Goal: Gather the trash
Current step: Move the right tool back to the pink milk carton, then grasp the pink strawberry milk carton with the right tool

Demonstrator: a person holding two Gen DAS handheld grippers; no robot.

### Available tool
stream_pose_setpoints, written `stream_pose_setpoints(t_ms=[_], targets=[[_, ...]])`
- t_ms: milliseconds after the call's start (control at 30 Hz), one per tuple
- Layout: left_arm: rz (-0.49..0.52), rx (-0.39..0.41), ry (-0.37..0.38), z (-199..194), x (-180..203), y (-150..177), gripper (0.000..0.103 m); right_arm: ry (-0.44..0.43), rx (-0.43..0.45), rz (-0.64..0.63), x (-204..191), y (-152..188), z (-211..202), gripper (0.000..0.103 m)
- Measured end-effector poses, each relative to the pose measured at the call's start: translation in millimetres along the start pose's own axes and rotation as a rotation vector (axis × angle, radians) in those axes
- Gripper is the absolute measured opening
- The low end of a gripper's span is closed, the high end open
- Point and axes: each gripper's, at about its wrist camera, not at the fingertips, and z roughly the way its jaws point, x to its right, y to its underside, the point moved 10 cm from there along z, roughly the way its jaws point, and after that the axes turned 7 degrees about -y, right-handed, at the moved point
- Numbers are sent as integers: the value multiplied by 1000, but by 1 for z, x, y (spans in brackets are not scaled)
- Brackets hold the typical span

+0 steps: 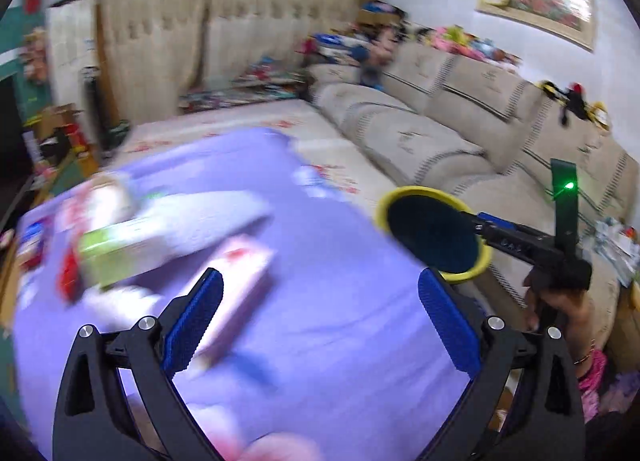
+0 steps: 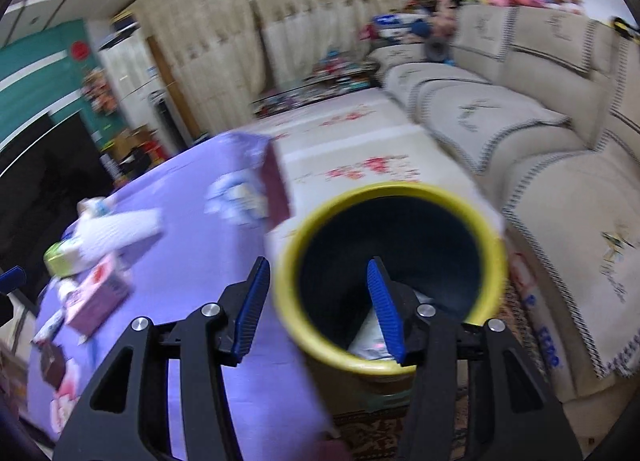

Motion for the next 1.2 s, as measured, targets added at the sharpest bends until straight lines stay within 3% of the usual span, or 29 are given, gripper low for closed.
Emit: stream_pose_setpoints(t_ms=[300, 467, 567, 867, 1200], targets=[[-135, 60, -210, -68, -137, 51, 97, -209, -120, -214, -157, 30, 38, 49], [-190, 93, -261, -94, -182, 68, 97, -270, -166, -324, -234, 65, 51, 50], [-198, 89, -262, -97, -182, 71, 98, -267, -174, -375, -264, 76, 57, 51], [-215, 70, -244, -91, -179, 79, 98, -242, -235, -414, -295, 103, 80, 51], [-223, 53, -218, -78, -174, 79, 98, -196, -247, -402, -271, 97, 90, 51]])
